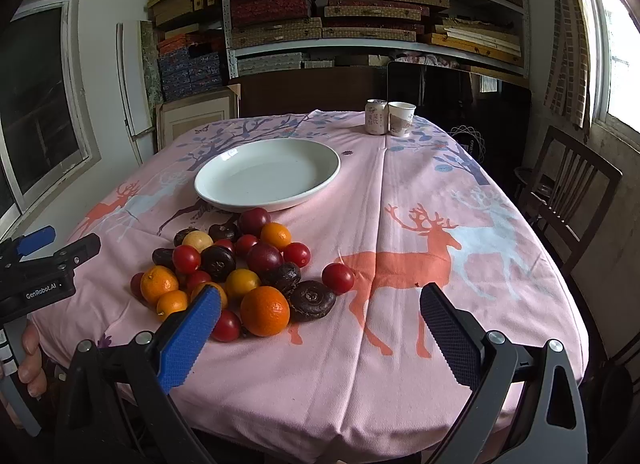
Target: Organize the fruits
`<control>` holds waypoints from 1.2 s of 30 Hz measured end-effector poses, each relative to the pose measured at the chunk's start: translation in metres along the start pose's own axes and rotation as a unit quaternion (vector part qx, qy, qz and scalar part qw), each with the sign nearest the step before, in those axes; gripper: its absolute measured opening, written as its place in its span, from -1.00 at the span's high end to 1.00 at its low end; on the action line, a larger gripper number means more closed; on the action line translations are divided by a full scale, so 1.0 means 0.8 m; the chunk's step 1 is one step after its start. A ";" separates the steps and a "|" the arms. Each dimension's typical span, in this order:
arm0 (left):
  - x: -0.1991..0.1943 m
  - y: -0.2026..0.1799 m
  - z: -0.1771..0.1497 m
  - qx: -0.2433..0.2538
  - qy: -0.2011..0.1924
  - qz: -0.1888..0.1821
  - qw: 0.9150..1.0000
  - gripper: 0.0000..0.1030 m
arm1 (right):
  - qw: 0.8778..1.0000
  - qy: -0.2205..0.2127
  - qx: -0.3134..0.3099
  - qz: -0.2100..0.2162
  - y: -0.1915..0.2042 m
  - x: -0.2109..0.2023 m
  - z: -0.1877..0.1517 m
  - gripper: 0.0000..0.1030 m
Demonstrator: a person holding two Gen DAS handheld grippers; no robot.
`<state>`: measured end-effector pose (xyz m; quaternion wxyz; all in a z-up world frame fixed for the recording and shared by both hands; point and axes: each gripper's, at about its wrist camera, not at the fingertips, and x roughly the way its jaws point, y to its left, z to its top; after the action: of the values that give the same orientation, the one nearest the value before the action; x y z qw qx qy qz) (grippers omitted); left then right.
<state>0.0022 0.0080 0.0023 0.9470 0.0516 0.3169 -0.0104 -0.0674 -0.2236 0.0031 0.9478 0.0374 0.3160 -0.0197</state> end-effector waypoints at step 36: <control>0.010 -0.002 -0.009 -0.001 0.005 0.006 1.000 -0.92 | 1.000 0.010 -0.011 0.020 0.012 -0.001 -0.009 -0.93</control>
<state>0.0038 0.0072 -0.0087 0.9454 0.0527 0.3217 -0.0043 -0.0719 -0.2136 -0.0020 0.9452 0.0333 0.3248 0.0028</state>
